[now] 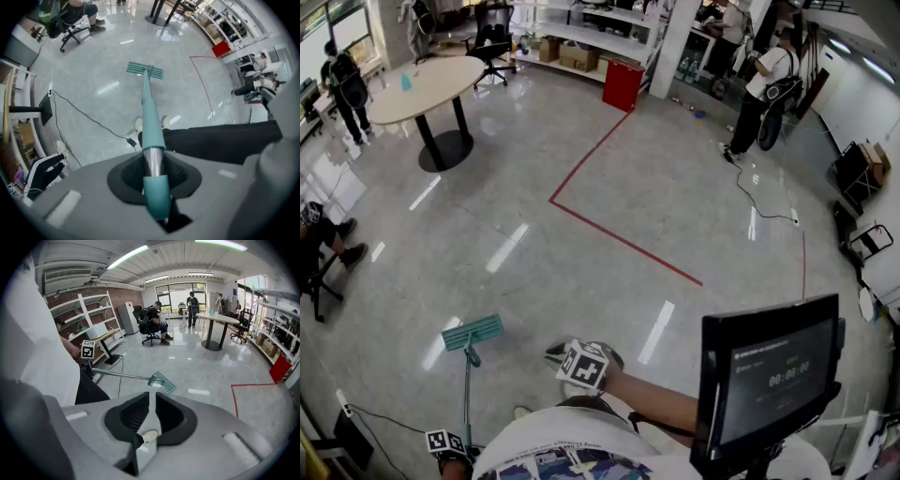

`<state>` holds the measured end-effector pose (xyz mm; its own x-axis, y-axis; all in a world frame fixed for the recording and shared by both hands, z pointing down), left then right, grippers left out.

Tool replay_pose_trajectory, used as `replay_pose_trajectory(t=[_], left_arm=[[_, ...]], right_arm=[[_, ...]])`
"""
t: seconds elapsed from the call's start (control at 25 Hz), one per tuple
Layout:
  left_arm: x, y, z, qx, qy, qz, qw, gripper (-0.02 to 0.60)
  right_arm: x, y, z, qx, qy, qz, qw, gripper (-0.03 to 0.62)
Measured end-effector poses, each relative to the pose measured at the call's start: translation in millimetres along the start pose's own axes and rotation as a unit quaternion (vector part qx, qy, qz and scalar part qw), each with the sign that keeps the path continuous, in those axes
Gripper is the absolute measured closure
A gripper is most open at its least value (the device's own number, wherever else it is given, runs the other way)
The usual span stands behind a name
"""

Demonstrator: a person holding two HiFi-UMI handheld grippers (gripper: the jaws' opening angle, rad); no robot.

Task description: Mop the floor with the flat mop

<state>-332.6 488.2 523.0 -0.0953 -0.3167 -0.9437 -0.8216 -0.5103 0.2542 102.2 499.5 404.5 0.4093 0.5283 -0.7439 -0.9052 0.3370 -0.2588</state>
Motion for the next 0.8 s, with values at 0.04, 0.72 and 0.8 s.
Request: replay_pose_trajectory(t=[0.04, 0.72, 0.8], left_arm=[[-5.8, -2.0, -6.1, -0.009, 0.003, 0.001, 1.0, 0.499], [-3.5, -36.4, -14.6, 0.044, -0.038, 0.02, 0.9981, 0.499], [0.2, -32.6, -9.7, 0.054, -0.038, 0.022, 0.9975, 0.499]], right_arm=[[5.7, -4.5, 6.3, -0.008, 0.003, 0.004, 1.0, 0.548], [-9.5, -34.0, 16.5, -0.012, -0.001, -0.052, 0.999, 0.545], [-16.0, -30.5, 9.8, -0.007, 0.002, -0.06, 0.998, 0.539]])
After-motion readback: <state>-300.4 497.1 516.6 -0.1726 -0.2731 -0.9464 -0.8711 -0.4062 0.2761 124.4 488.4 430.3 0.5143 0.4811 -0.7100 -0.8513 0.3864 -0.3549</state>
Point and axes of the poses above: the fingertips, and each gripper's own axes: x backward along the fingers, y to its left, z out of its underside, the point moved 4 cm from there along x, backward along the fingers, and after that the axes turned 11 degrees about -x, right-handed, at the moved point
